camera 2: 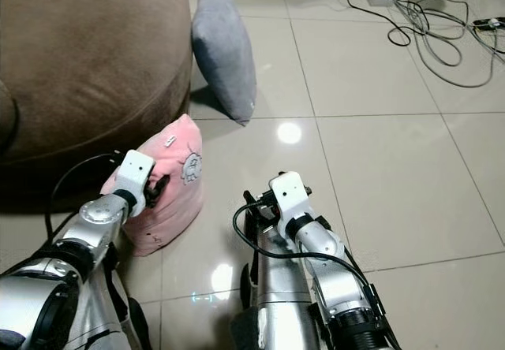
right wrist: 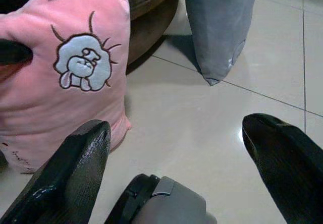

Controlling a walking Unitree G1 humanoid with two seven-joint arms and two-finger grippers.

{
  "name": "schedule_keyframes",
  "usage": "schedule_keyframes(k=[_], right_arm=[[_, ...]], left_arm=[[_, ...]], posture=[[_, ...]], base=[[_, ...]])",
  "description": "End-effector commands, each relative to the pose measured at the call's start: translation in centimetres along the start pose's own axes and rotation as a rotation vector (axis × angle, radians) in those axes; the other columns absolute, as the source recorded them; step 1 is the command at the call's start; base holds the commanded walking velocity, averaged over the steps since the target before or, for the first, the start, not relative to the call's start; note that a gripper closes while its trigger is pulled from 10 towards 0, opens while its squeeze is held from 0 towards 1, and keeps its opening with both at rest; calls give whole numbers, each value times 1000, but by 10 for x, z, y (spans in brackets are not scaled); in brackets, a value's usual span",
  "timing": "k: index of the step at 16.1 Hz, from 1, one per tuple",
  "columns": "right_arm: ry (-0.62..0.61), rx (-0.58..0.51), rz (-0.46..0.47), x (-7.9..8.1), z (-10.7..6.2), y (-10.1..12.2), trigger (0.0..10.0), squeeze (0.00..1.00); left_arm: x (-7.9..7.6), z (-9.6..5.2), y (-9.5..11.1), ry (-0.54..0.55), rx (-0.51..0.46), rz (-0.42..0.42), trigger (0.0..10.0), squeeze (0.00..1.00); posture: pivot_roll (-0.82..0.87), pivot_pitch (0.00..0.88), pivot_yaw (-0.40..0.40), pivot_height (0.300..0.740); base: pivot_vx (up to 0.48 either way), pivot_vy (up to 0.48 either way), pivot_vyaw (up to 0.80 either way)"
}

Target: Move the pillow to the sofa from floor

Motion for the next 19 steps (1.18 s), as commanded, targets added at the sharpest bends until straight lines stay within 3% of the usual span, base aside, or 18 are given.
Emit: schedule_keyframes(k=[1,8,11,14,16,19], right_arm=[[9,24,5,2,-5,-6,10000,0],[21,29,9,5,-2,-5,10000,0],[32,34,14,6,-1,-6,10000,0],[35,39,13,7,1,-7,10000,0],[35,47,8,7,2,-10,10000,0],[19,63,-1,6,8,-14,10000,0]], left_arm=[[-10,-3,-18,-17,27,-61,0,0],[-17,2,24,-23,-184,-188,0,0],[-18,1,70,-49,-371,-211,0,0],[-31,-1,90,-116,-450,-210,0,0],[-37,-5,106,-144,-518,-256,0,0],[-50,-18,135,-205,-625,-204,0,0]], posture=[[-155,299,-165,472],[-139,307,-173,472],[-129,305,-178,472],[-115,293,-177,472],[-105,285,-176,472],[-75,258,-171,472]], base=[[0,0,0],[0,0,0],[0,0,0],[0,0,0],[0,0,0],[0,0,0]])
Point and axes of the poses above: a point about 5 cm out from each wrist's last joint towards the gripper, its own z axis pointing out of the wrist towards the gripper, its own y axis along the axis of the wrist's last joint, x = y × z, the point moved 5 cm from there along z, pointing out of the wrist towards the gripper, and after that the axes turned 9 degrees about -z, right-handed, at the moved point
